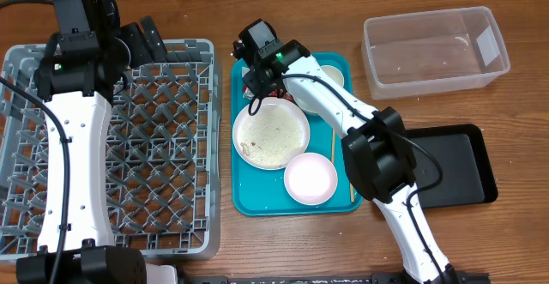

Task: Sort waste into correct bins and load items into the dishwasher
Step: 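Move the right gripper to the tray and grasp the red wrapper, then carry the red wrapper to the clear bin and release it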

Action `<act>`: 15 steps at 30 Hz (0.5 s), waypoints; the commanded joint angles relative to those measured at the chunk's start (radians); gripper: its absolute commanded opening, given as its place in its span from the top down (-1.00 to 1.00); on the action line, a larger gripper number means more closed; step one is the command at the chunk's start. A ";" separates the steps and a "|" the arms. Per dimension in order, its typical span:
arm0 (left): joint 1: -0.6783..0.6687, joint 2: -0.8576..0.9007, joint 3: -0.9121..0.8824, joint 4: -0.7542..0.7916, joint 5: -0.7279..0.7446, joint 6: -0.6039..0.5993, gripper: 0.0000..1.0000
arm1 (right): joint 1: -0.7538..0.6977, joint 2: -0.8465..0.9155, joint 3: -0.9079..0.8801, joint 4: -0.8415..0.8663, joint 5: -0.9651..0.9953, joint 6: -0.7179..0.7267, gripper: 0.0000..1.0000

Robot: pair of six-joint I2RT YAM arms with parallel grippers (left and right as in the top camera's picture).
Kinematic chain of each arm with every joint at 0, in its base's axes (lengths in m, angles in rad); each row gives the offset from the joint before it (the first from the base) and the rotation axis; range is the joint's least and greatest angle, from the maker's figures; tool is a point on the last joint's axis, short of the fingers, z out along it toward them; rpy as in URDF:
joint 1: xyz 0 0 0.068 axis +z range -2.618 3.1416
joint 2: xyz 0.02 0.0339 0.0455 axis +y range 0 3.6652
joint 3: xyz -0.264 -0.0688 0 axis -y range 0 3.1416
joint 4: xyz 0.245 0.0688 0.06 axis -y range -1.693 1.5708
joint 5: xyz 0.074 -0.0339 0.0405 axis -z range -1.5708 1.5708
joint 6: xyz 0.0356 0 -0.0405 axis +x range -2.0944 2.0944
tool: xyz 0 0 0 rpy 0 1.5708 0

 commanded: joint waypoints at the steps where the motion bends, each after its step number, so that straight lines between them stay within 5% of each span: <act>1: -0.001 -0.002 0.024 0.001 -0.006 -0.013 -0.99 | -0.005 0.013 0.008 0.006 -0.027 0.007 0.46; 6: -0.001 -0.002 0.024 0.001 -0.006 -0.013 -1.00 | -0.002 0.012 0.009 0.033 -0.051 0.059 0.93; 15: -0.001 -0.002 0.024 0.001 -0.006 -0.013 -1.00 | -0.018 -0.050 0.138 0.010 -0.051 0.216 0.93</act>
